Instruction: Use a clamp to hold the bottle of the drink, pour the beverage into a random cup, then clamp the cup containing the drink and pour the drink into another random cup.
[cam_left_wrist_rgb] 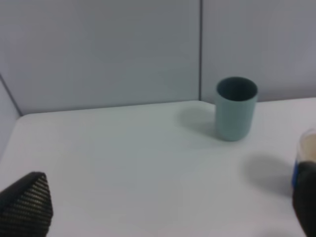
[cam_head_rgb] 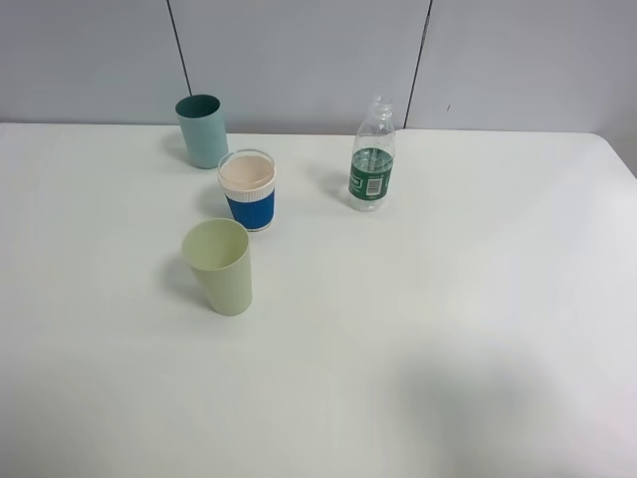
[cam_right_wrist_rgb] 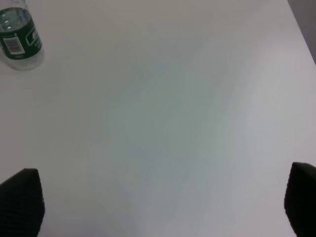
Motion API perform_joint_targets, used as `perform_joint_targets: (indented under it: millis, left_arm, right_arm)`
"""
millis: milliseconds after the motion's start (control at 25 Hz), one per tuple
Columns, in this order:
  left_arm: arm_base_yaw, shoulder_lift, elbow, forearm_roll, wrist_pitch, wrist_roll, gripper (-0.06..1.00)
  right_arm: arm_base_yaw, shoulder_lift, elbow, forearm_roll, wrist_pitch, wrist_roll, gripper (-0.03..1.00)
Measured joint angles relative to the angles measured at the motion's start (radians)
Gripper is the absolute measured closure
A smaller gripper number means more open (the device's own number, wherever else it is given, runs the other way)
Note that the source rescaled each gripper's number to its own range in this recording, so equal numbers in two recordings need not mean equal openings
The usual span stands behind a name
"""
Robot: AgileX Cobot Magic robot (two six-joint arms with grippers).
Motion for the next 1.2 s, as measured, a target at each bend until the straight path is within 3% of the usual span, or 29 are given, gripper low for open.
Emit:
perform_joint_targets:
  millis: [680, 1200]
  left_arm:
    - [0.000, -0.305, -0.038, -0.011, 0.362, 0.004, -0.03]
    - [0.000, -0.408, -0.038, -0.038, 0.560, 0.001, -0.03]
  right_arm:
    - [0.000, 0.000, 0.000, 0.000, 0.000, 0.000, 0.03]
    - [0.000, 0.000, 0.000, 0.000, 0.000, 0.000, 0.03]
